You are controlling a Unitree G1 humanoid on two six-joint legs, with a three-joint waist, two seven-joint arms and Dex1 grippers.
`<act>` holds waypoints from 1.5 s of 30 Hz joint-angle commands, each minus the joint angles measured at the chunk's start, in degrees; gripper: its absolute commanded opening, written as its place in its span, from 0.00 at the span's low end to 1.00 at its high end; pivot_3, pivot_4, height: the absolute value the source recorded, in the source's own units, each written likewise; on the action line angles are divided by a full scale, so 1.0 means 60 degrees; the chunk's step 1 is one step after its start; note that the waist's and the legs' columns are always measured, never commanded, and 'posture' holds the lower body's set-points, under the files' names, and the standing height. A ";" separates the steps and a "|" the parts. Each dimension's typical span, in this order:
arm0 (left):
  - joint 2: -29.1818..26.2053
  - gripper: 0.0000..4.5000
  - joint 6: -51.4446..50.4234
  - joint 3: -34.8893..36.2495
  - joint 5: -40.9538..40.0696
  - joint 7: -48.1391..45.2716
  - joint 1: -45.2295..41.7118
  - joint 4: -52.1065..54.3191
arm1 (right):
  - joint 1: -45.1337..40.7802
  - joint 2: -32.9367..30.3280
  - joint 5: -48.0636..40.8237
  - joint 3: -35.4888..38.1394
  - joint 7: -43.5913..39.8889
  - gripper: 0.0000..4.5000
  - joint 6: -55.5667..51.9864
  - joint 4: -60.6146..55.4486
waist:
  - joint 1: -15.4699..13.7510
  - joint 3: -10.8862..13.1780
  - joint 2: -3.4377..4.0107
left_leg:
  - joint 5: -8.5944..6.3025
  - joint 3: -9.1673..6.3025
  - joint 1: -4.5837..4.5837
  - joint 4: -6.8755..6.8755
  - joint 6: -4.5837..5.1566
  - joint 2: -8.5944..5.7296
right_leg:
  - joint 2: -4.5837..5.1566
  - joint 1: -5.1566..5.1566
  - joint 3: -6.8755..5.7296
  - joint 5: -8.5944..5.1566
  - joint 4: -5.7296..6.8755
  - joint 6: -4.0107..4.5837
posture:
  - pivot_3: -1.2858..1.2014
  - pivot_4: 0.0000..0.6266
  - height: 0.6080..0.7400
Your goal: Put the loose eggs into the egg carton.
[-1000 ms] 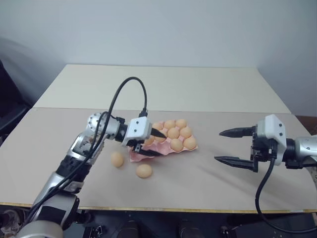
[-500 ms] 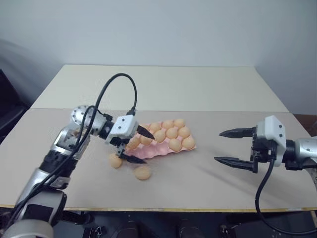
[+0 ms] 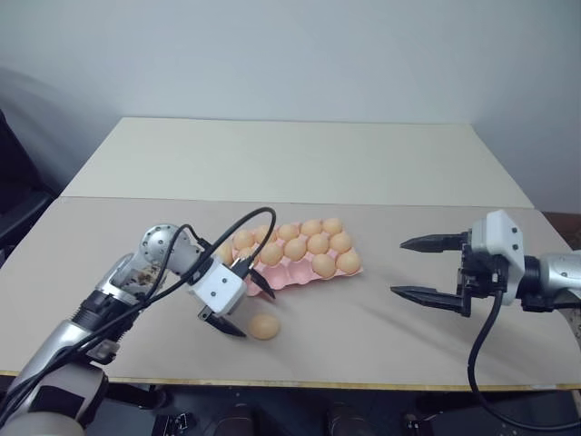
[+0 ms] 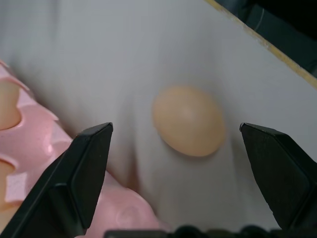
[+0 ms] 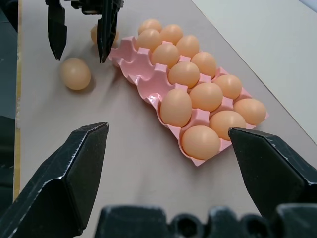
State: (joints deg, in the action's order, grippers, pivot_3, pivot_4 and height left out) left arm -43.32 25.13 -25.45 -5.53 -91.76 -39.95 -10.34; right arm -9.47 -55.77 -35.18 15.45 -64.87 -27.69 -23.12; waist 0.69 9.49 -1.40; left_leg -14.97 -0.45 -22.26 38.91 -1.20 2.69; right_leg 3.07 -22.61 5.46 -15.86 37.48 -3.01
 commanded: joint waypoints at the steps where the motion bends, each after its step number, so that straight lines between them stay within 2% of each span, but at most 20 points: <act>1: 0.0206 1.00 0.0174 -0.0044 0.0416 0.0274 -0.0056 0.0038 | 0.0028 -0.0169 -0.0252 0.0503 0.0041 1.00 -0.0050 -0.0331 | 0.0002 0.0000 0.0000 | 0.0000 0.0000 0.0001 0.0000 0.0000 0.0000 | 0.0000 0.0000 0.0000 0.0000 0.0000 0.0000 | 0.52 0.24 1.00; 12: 0.0461 1.00 0.0265 -0.0257 0.1283 0.0808 0.0402 0.0188 | 0.0098 -0.0196 -0.0301 0.0610 0.0059 1.00 -0.0178 -0.0465 | 0.0020 0.0000 0.0001 | -0.0001 0.0000 0.0018 0.0001 0.0002 0.0000 | -0.0001 0.0016 0.0002 0.0000 0.0005 0.0000 | 0.52 0.24 1.00; 16: 0.0463 0.81 0.0517 -0.0285 0.1434 0.0848 0.0265 -0.0080 | 0.0120 -0.0228 -0.0324 0.0638 0.0073 1.00 -0.0176 -0.0475 | 0.0012 0.0000 0.0001 | -0.0001 0.0000 0.0027 0.0000 0.0002 0.0000 | 0.0000 0.0027 0.0001 0.0000 0.0003 -0.0001 | 0.52 0.24 1.00; 20: 0.0410 0.52 0.0614 -0.0294 0.1400 0.0735 0.0238 -0.0155 | 0.0141 -0.0247 -0.0367 0.0662 0.0102 1.00 -0.0177 -0.0516 | 0.0010 0.0000 0.0001 | -0.0001 0.0000 0.0028 0.0000 0.0002 0.0000 | 0.0000 0.0028 0.0001 0.0000 0.0003 -0.0001 | 0.52 0.24 1.00; 22: 0.0395 0.47 0.0528 -0.0278 0.1354 0.0712 0.0263 -0.0123 | 0.0145 -0.0249 -0.0370 0.0660 0.0116 1.00 -0.0164 -0.0526 | 0.0012 0.0000 0.0001 | -0.0001 0.0000 0.0028 0.0000 0.0002 0.0000 | 0.0000 0.0028 0.0001 0.0000 0.0003 -0.0001 | 0.52 0.24 1.00; 27: 0.0454 0.47 0.0135 -0.0085 0.1169 0.0845 0.0197 -0.0001 | 0.0112 -0.0224 -0.0332 0.0585 0.0174 1.00 -0.0124 -0.0501 | 0.0014 0.0000 0.0001 | -0.0001 0.0000 0.0028 0.0000 0.0002 0.0000 | 0.0000 0.0028 0.0001 0.0000 0.0004 -0.0001 | 0.52 0.24 1.00; 33: 0.0679 0.47 -0.2979 0.1002 -0.1019 0.0631 -0.0479 0.0614 | 0.0046 -0.0206 -0.0298 0.0512 0.0198 1.00 -0.0068 -0.0404 | 0.0010 0.0000 0.0000 | -0.0001 -0.0004 0.0016 0.0001 0.0002 0.0001 | 0.0000 0.0022 -0.0004 -0.0001 0.0002 -0.0003 | 0.52 0.24 1.00; 35: 0.0912 0.47 -0.3691 0.1366 -0.1385 0.0955 -0.0744 0.0531 | 0.0009 -0.0183 -0.0280 0.0484 0.0199 1.00 -0.0029 -0.0359 | 0.0008 0.0000 0.0000 | -0.0001 -0.0006 0.0013 0.0001 0.0002 0.0000 | 0.0000 0.0022 -0.0007 -0.0002 -0.0001 -0.0004 | 0.52 0.24 1.00; 42: 0.2224 0.47 -0.3087 0.1424 -0.0009 0.3077 -0.1122 -0.0815 | -0.0069 -0.0095 -0.0222 0.0429 0.0299 1.00 0.0048 -0.0349 | 0.0019 0.0001 -0.0001 | -0.0001 -0.0009 0.0021 0.0001 0.0003 -0.0004 | 0.0000 0.0028 -0.0006 -0.0001 -0.0003 -0.0004 | 0.52 0.24 1.00; 45: 0.2612 0.47 -0.3004 0.1277 0.0230 0.3225 -0.1197 -0.1165 | 0.0037 -0.0119 -0.0248 0.0539 0.0313 1.00 0.0040 -0.0427 | 0.0026 0.0001 -0.0001 | -0.0002 -0.0011 0.0019 0.0001 0.0003 -0.0005 | 0.0000 0.0027 -0.0005 -0.0001 -0.0004 -0.0004 | 0.52 0.24 1.00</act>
State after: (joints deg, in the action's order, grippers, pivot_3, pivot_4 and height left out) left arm -27.97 5.84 -17.78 -4.87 -73.38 -45.70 -17.18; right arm -8.84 -56.22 -36.11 16.68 -63.22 -28.33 -24.22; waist 0.84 9.49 -1.41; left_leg -14.98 -0.52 -22.17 38.92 -1.18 2.66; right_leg 3.07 -22.46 5.43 -15.87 37.44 -3.04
